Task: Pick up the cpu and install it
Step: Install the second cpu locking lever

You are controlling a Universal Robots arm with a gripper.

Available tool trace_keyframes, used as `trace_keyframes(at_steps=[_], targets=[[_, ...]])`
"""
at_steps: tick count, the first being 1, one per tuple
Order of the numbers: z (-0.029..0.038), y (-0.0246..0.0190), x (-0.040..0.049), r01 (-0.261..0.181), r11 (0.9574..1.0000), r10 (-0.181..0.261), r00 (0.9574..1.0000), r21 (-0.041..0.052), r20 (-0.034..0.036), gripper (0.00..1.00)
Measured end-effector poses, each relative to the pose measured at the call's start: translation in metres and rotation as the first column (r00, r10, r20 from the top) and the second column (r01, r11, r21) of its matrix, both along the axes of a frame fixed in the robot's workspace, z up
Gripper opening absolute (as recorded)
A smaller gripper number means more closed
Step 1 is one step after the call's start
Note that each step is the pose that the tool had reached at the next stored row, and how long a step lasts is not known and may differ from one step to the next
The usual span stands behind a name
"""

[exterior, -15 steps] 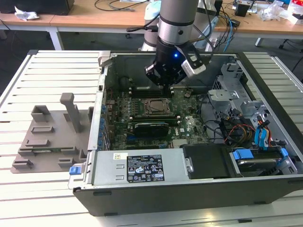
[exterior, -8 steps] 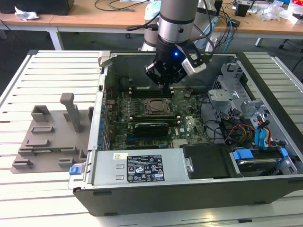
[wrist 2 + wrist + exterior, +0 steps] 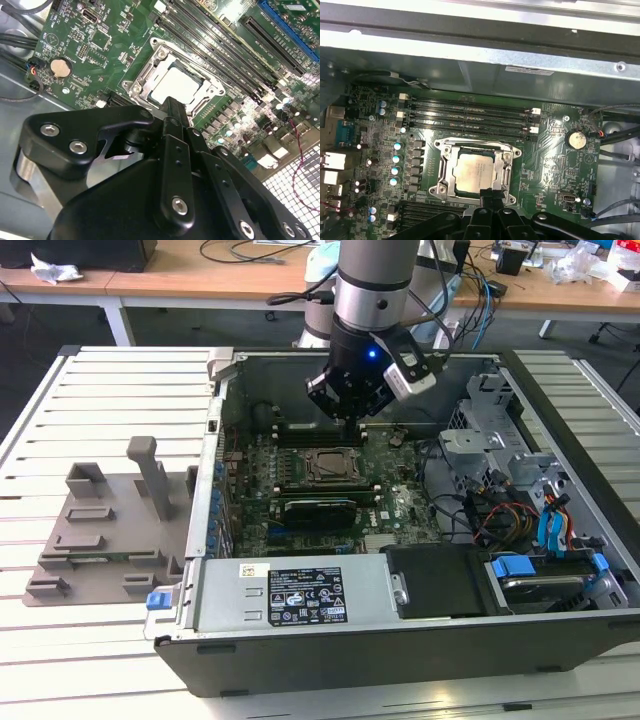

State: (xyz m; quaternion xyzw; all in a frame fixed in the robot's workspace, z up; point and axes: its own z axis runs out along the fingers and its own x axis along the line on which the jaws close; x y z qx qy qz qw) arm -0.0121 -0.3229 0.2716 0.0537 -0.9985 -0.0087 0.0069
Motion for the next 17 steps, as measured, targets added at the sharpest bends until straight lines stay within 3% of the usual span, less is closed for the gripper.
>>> trace_keyframes(at_steps=[5,7,9,12,13,14,15,17], targets=[[0.0,-0.0064,0.0,0.0,1.0,0.0,1.0,0.0001,0.0,0.11],[0.0,-0.0143,0.0,0.0,1.0,0.0,1.0,0.0,0.0,0.11],[-0.0001,-0.0164,0.0,0.0,1.0,0.0,1.0,0.0,0.0,0.11],[-0.0003,-0.0248,-0.0001,0.0,1.0,0.0,1.0,0.001,0.0001,0.11],[-0.0005,-0.0275,-0.0004,0.0,1.0,0.0,1.0,0.0042,0.0001,0.11],[-0.0009,-0.035,-0.0019,0.0,0.9997,0.0,1.0,0.0245,0.0,0.11],[-0.0013,-0.0391,-0.0029,0.0,0.9992,0.0,1.0,0.0404,0.0001,0.11],[-0.0016,-0.0449,-0.0043,0.0,0.9991,0.0,1.0,0.0428,0.0002,0.11]])
